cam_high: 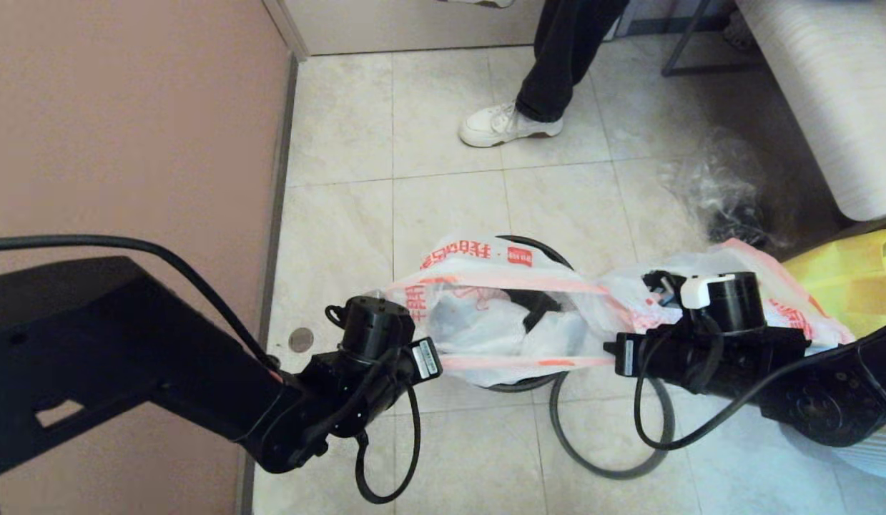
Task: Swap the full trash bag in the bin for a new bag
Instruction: Put the new garbage bag on the trash can
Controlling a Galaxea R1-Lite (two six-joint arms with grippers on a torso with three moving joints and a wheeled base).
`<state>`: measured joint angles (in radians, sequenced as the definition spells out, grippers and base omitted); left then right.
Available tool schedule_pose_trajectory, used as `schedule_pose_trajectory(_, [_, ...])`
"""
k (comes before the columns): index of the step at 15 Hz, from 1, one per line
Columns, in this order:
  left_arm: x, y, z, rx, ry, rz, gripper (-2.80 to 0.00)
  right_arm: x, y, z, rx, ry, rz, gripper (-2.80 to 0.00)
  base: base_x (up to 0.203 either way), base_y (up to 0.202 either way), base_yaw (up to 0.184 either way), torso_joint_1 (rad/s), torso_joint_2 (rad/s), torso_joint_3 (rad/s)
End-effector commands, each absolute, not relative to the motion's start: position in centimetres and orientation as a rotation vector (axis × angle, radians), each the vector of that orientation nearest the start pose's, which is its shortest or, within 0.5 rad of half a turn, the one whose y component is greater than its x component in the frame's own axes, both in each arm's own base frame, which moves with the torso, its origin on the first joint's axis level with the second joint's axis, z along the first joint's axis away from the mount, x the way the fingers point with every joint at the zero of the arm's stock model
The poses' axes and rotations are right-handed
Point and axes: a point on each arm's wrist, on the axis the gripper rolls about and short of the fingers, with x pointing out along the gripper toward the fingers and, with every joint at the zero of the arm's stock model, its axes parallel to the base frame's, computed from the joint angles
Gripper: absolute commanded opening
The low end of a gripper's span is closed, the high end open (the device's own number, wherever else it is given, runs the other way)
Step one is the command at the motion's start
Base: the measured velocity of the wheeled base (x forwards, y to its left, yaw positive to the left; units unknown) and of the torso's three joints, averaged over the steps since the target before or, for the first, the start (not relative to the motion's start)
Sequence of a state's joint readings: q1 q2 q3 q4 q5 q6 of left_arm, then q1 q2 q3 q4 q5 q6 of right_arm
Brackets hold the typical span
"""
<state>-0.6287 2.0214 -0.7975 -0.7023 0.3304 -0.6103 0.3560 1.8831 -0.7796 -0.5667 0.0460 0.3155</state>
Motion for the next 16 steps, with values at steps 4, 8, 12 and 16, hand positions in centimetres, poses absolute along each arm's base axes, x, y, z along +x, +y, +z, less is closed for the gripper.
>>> schedule_pose_trajectory(4, [29.2,-20.5,4.4,-0.312,0.601,-0.116,-2.8,31.5,12.6,6.8,0.195,0.681,0.305,-2.8,0.0,0.0,0.0,0.0,0.0,0.0])
schedule_pose_trajectory(8, [29.0,-20.4,4.1,-0.298,0.615,-0.119,-2.8,31.9,12.7,5.7,0.188,0.692,0.303,-2.8,0.0,0.0,0.0,0.0,0.0,0.0])
schedule_pose_trajectory(12, [28.1,-19.8,3.7,-0.283,0.641,-0.109,-2.8,29.8,11.8,5.8,0.186,0.725,0.292,-2.8,0.0,0.0,0.0,0.0,0.0,0.0])
schedule_pose_trajectory(16, [29.5,-20.0,3.1,-0.29,0.63,-0.094,-2.8,31.3,12.2,4.9,0.183,0.707,0.288,-2.8,0.0,0.0,0.0,0.0,0.0,0.0])
